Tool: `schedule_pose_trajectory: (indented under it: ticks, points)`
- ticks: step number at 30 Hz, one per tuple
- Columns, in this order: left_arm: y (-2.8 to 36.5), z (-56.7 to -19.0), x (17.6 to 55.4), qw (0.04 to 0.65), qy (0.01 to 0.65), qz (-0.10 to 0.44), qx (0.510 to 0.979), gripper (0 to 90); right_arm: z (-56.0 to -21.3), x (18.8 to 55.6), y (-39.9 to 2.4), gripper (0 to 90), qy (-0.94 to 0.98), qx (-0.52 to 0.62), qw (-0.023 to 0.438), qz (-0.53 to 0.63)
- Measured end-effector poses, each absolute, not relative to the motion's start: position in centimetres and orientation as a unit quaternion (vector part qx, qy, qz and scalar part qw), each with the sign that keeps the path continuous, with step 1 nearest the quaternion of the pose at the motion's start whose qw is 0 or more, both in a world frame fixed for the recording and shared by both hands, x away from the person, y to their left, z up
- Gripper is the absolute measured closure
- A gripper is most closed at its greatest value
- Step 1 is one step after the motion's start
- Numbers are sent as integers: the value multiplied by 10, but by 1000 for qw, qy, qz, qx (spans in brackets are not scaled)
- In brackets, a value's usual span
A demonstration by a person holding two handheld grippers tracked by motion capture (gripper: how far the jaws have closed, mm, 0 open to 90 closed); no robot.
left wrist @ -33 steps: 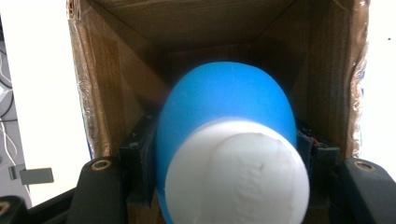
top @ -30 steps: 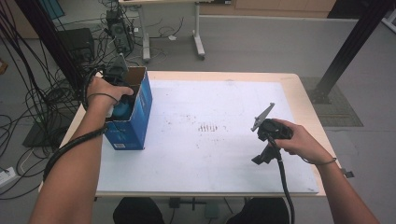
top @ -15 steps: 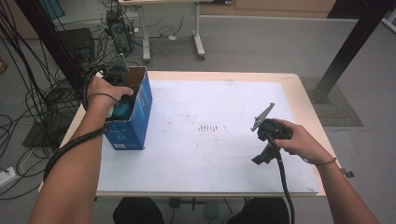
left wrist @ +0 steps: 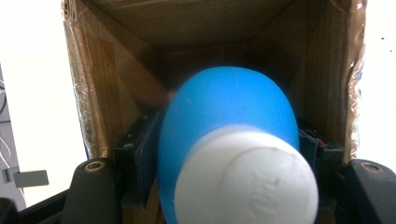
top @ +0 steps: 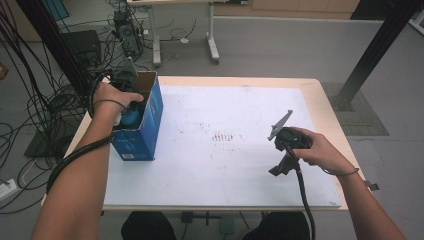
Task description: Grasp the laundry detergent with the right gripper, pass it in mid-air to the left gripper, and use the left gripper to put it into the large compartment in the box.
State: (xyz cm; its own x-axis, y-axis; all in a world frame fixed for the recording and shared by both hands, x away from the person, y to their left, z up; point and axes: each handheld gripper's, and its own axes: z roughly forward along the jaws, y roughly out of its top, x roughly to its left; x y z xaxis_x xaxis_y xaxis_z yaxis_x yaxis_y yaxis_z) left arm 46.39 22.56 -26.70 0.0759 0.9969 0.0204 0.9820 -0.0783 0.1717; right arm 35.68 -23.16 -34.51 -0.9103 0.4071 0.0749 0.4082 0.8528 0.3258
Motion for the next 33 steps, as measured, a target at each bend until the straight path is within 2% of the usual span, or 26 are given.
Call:
schedule_pose_trajectory:
  ticks: [10,33]
  points:
    - [226,-261,463,53,676,60,732,332,-345,358,-230,31,-963,-212,2,-168]
    - [222,-211,454,59,668,79,737,299,-341,357,-230,31,-963,-212,-3,-167]
